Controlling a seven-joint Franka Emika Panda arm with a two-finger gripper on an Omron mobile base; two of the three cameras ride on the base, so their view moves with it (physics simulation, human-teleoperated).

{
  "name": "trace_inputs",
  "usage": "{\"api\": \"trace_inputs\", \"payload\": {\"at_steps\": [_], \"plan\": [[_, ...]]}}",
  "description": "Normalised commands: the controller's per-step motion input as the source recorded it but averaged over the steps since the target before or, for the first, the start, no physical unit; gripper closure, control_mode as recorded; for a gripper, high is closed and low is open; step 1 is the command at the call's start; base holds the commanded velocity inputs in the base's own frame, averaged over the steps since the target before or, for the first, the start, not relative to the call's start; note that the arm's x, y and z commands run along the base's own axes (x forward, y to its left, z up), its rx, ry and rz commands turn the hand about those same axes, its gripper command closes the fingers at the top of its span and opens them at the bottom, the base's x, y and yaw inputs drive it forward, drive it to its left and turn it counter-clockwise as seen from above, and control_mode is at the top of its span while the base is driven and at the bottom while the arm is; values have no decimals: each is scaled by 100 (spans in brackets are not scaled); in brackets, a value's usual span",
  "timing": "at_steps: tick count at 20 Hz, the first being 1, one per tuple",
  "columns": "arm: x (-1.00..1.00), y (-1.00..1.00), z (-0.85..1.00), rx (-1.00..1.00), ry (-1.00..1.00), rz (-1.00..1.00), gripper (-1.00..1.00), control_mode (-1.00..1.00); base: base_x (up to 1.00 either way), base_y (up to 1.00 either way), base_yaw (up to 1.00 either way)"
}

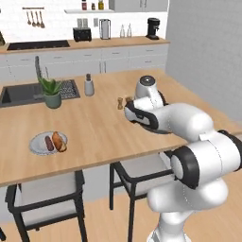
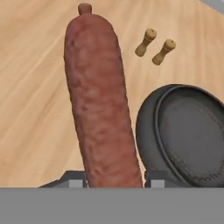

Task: Place one bun and one sausage from the bowl on each plate.

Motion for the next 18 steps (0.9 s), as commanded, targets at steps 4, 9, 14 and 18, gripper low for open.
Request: {"api": "trace_inputs", "payload": {"at_steps": [4, 9, 14, 18], "plan": [[0, 0, 0, 0, 0, 0, 100, 100, -36, 100, 3], [0, 0, 0, 0, 0, 0, 100, 100, -21, 100, 5], [0, 0, 0, 0, 0, 0, 100, 100, -13, 100, 1], [0, 0, 0, 0, 0, 0, 100, 100, 0, 90, 2]]}}
